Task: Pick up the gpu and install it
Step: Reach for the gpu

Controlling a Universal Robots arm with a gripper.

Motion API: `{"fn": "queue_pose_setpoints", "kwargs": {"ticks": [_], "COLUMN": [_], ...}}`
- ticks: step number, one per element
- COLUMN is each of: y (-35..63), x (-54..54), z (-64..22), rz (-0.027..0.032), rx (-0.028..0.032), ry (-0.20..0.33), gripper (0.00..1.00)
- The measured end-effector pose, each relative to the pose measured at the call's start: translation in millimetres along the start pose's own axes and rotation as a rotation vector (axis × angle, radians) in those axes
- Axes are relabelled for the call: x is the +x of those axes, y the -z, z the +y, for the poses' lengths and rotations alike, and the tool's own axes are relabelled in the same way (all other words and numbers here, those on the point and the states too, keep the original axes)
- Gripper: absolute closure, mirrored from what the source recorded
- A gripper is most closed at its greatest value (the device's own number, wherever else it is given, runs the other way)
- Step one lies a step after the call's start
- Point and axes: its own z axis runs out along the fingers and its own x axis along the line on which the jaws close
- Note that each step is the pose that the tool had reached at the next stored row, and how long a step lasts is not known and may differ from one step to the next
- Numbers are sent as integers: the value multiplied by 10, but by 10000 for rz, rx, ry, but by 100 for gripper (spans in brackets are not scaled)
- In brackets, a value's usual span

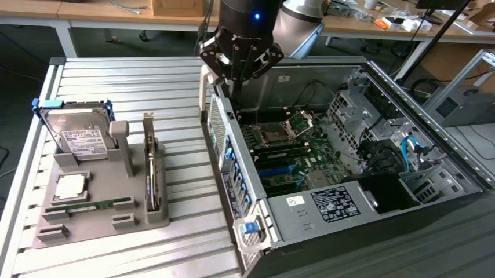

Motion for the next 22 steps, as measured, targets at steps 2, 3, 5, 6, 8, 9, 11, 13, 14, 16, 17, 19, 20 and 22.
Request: {"fn": "queue_pose_setpoints", "kwargs": {"ticks": [2,3,5,6,8,9,11,13,14,16,17,19,20,22], "y": [0,0,0,0,0,0,1,1,1,1,1,2,2,2], "x": [4,7,11,13,17,20,24,28,30,34,49,66,67,70], "z": [0,0,-1,-1,-1,-2,-2,-2,-2,-2,-4,-5,-5,-5], "rz": [0,-1,0,0,0,0,0,0,0,0,0,0,0,0], "rx": [0,0,0,0,0,0,0,0,0,0,0,0,0,0], "ry": [0,0,0,0,0,0,0,0,0,0,0,0,0,0], "gripper": [89,89,89,89,89,89,89,89,89,89,89,89,89,89]}}
